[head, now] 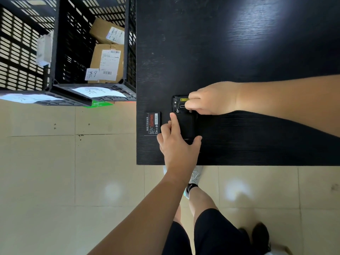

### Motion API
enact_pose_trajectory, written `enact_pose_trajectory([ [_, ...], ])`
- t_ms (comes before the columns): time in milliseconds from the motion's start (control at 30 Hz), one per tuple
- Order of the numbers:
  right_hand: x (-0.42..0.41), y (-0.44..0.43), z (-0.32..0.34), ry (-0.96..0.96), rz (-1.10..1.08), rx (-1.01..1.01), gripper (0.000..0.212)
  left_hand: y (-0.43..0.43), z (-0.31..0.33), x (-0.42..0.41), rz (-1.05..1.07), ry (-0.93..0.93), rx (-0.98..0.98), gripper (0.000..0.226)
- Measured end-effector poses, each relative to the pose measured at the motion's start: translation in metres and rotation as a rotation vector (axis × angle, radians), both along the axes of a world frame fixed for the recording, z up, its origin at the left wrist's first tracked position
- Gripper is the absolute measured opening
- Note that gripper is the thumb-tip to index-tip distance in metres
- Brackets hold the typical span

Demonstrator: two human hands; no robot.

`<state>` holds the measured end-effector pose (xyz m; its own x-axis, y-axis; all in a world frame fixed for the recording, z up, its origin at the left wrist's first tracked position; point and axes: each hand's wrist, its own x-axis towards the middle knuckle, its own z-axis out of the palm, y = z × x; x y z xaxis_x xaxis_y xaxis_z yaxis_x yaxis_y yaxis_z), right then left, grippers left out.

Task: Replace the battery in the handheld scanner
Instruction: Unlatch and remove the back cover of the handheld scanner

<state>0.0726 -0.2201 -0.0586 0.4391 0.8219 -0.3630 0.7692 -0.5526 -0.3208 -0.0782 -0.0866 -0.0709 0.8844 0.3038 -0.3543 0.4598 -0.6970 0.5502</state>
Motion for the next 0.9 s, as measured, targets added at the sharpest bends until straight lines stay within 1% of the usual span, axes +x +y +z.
enact_pose_trajectory([
  [67, -0.007, -0.003, 0.000, 0.022, -0.116, 0.090, 0.015, 0.001, 0.000, 0.000, -0.008, 0.006, -0.002, 0.100],
  [100, -0.015, -0.004, 0.002, 0.050, -0.237, 0.131, 0.011, 0.002, 0.001, 0.001, -0.010, 0.006, -0.006, 0.101],
  [167, -0.034, -0.002, 0.003, 0.188, -0.603, 0.260, 0.007, 0.004, 0.003, 0.001, -0.015, 0.011, -0.022, 0.101],
  [233, -0.056, 0.005, 0.000, 0.298, -0.898, 0.377, 0.015, 0.008, 0.005, 0.001, -0.029, 0.019, -0.058, 0.102],
  [300, -0.074, 0.015, -0.003, 0.380, -1.047, 0.397, 0.020, 0.014, 0.007, 0.000, -0.051, 0.024, -0.105, 0.103],
  [400, -0.090, 0.025, -0.002, 0.421, -1.099, 0.364, 0.028, 0.022, 0.010, -0.002, -0.095, 0.022, -0.132, 0.102],
  [600, -0.093, 0.037, 0.003, 0.356, -1.087, 0.262, 0.038, 0.030, 0.008, -0.006, -0.169, 0.015, -0.156, 0.100],
  [733, -0.090, 0.036, 0.003, 0.339, -1.080, 0.245, 0.038, 0.032, 0.006, -0.007, -0.170, 0.005, -0.174, 0.099],
  [900, -0.086, 0.037, 0.003, 0.321, -1.054, 0.214, 0.037, 0.034, 0.004, -0.006, -0.167, -0.004, -0.196, 0.092],
])
